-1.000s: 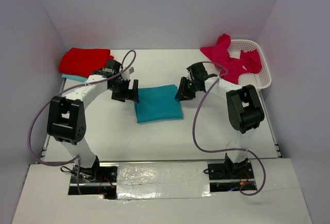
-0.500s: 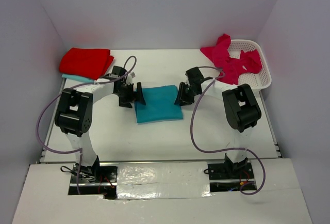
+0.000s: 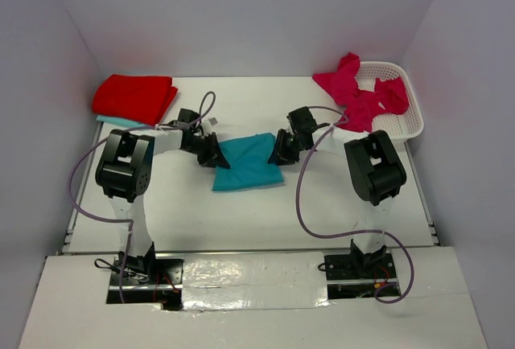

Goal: Fold and stack the t-shirts
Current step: Put the neatly folded tshirt into the corner of the board with the left arm, then grab crumpled tshirt from bin with the right arm

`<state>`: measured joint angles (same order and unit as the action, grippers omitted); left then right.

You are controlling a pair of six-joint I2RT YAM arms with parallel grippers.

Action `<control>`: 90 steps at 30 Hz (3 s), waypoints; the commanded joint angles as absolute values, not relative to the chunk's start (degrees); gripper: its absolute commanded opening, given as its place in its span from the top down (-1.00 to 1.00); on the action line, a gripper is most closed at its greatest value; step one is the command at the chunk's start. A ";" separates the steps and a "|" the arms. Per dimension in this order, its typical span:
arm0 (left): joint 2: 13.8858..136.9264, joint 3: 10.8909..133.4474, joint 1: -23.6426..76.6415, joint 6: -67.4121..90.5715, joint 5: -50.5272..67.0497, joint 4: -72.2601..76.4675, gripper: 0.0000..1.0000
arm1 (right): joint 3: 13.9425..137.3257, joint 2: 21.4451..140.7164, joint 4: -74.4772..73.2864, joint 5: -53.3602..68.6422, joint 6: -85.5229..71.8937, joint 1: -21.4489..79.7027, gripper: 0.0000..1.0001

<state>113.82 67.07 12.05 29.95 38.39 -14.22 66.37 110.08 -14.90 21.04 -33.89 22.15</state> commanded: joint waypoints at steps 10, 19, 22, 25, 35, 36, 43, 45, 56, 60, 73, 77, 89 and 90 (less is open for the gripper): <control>120.05 102.98 8.88 -14.74 -3.91 -41.13 1.00 | 69.43 103.01 -23.55 18.37 -26.64 21.71 0.20; 132.54 126.73 6.42 -25.66 -19.50 -38.78 1.00 | 72.16 103.01 -27.95 16.70 -22.06 21.62 0.21; 131.49 128.93 6.42 -28.73 -23.99 -35.87 1.00 | 72.07 102.66 -28.83 15.65 -21.27 21.62 0.21; 130.26 130.25 5.72 -31.28 -25.22 -34.72 1.00 | 71.54 102.66 -28.83 15.29 -21.27 21.71 0.21; 128.76 133.85 0.27 -30.24 -19.17 -36.12 1.00 | 71.72 103.80 -29.70 15.91 -20.92 21.62 0.21; 129.11 134.73 0.18 -29.63 -18.55 -37.25 1.00 | 71.89 104.06 -30.06 15.82 -20.83 21.53 0.21; 129.64 136.76 -6.15 -28.65 -14.42 -36.92 1.00 | 73.04 105.29 -31.11 16.26 -20.48 21.53 0.22; 130.60 137.54 -7.03 -28.65 -13.98 -36.39 1.00 | 73.47 105.82 -31.38 16.61 -20.30 21.71 0.22; 139.30 139.39 -13.09 -28.47 -12.92 -30.76 1.00 | 74.53 106.52 -34.28 16.35 -19.34 21.71 0.20; 142.46 138.88 -13.97 -28.65 -13.70 -27.17 0.36 | 74.88 105.91 -34.98 16.00 -19.07 21.71 0.19; 137.20 139.30 -16.52 -16.81 -13.54 -27.24 -0.99 | 76.20 103.01 -35.95 16.61 -19.77 22.50 0.17; 128.53 136.33 -16.79 -13.01 -4.33 -25.76 -0.99 | 77.17 101.43 -36.82 16.08 -19.51 22.68 0.15; 113.75 123.33 -3.00 -20.99 8.79 -47.53 -0.87 | 118.83 110.19 -55.00 7.48 -13.62 12.58 -0.79; 112.43 121.31 -2.03 -21.01 8.35 -48.68 -0.87 | 122.66 114.48 -58.33 7.12 -13.88 8.91 -0.92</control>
<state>115.87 126.91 -5.91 -16.88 5.58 -39.07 110.89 109.36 -49.50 12.82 -16.49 15.57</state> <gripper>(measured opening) 0.937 0.930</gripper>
